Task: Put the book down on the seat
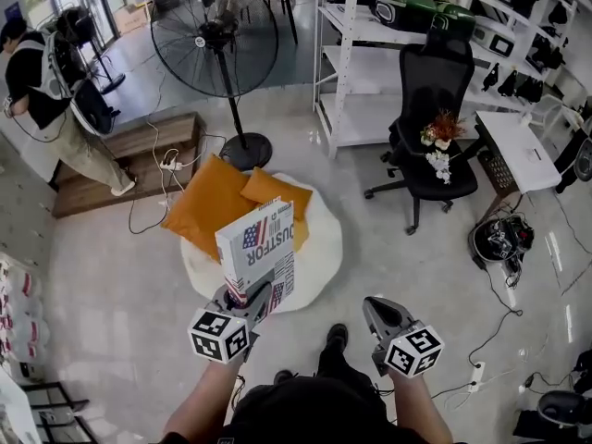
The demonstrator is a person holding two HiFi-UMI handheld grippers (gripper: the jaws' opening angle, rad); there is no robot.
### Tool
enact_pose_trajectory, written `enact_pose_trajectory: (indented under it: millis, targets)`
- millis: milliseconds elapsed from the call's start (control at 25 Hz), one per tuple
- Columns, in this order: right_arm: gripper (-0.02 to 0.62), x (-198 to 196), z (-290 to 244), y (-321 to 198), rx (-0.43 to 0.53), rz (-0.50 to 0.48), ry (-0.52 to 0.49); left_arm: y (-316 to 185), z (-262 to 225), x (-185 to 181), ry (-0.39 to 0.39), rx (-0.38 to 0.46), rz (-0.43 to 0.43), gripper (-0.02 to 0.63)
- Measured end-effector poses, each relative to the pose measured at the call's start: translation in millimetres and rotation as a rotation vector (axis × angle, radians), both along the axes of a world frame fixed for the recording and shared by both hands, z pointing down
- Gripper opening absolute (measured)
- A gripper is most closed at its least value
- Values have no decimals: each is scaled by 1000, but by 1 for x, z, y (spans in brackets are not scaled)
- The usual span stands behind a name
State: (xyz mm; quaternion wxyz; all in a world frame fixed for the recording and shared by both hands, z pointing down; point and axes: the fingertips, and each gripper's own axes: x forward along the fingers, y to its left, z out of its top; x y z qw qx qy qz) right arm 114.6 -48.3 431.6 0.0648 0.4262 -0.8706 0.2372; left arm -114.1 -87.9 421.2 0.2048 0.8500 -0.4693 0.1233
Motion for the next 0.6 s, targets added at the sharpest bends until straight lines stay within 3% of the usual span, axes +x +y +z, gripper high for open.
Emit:
enact_pose_trajectory:
  millis: [280,600]
  targets:
    - [15,49,5,-100,-11,-50,-21,-80,-1,44,-14,-27,-46,158]
    - [15,61,13,-154,-39,-114,-22,-129,14,72,-22,-80,-67,158]
